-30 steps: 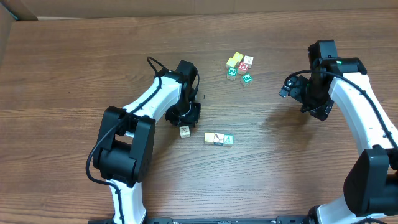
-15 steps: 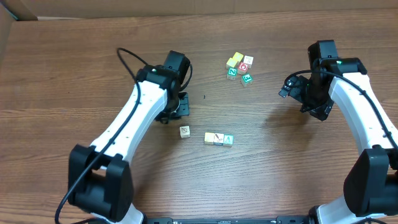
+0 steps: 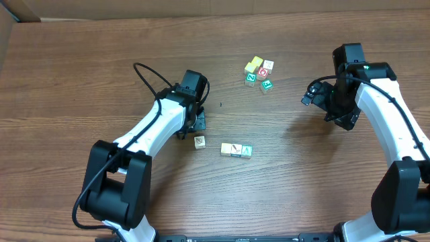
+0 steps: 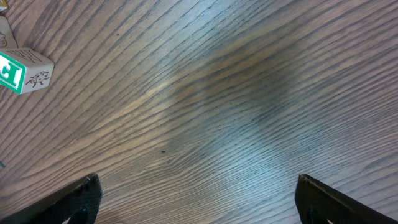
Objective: Flip 3 blocks
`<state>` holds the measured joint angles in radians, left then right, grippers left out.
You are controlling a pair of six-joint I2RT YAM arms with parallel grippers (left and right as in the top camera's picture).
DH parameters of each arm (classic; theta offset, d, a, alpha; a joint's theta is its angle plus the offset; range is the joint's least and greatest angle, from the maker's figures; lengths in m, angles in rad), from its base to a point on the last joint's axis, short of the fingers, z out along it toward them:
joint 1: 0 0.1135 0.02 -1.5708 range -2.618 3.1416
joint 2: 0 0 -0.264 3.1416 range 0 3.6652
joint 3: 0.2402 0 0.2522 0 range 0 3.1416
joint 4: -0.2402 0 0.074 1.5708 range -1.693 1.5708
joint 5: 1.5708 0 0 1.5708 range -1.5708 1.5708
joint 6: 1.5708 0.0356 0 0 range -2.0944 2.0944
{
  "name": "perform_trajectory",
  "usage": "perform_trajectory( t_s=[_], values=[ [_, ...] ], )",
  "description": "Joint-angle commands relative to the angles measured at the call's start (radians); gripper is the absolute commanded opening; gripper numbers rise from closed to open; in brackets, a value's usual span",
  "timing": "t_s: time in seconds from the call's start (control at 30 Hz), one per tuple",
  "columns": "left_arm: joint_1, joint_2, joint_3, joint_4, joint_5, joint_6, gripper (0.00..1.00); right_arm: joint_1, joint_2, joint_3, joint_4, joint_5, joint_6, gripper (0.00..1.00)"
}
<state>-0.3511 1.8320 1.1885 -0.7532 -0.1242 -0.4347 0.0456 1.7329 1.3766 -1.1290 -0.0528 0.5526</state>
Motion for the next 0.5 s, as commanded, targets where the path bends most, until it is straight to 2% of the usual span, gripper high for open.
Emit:
perform_trajectory(
  t_s=[0.0,0.47],
  values=[
    [0.004,0.021,-0.003,0.017,0.101,0.069,0.04,-0.003,-0.009,0.011,0.001,-0.002,-0.004,1.00],
    [0.004,0.027,-0.002,-0.070,0.242,0.100,0.04,-0.003,-0.009,0.011,0.001,-0.002,-0.004,1.00]
  ],
)
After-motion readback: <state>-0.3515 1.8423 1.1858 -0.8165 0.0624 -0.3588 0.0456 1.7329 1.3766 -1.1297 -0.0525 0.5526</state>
